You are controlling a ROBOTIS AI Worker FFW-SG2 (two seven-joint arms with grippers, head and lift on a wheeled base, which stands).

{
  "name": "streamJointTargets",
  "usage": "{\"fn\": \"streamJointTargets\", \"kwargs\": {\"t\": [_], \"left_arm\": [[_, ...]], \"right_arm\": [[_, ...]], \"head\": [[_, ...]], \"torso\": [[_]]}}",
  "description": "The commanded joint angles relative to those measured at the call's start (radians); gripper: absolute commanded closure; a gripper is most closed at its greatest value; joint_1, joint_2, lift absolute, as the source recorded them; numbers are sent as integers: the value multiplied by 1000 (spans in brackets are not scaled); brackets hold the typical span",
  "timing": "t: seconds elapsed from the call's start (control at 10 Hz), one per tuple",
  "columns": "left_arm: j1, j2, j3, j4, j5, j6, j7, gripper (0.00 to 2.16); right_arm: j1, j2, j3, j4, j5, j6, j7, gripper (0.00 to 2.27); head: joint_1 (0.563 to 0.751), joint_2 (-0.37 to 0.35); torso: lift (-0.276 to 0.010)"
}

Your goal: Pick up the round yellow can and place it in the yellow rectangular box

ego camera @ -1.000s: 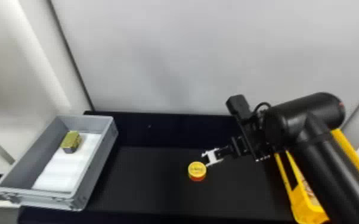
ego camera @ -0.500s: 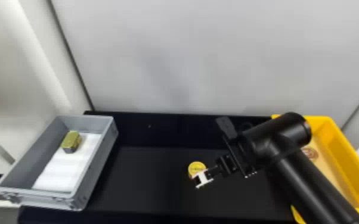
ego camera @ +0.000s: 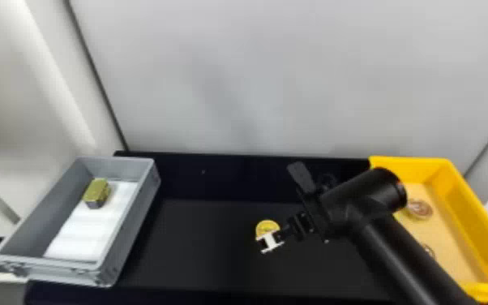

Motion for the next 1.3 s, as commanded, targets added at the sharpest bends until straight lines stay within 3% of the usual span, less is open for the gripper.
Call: {"fn": "streamJointTargets", "kwargs": {"t": [0.0, 0.3, 1.2], "left_arm": [[3, 1, 0, 0, -5, -2, -3, 117], [5, -1, 0, 0, -5, -4, -4, 119], [3, -5, -12, -5, -9, -14, -13, 119]], "right_arm": [[40, 19, -51, 30, -44, -121, -24, 165], [54, 19, -16, 13, 12, -172, -28, 165], [56, 14, -43, 104, 73, -269, -36, 167]], "head": [[694, 54], [694, 54], [694, 54]], "torso": [[0], [0], [0]]}}
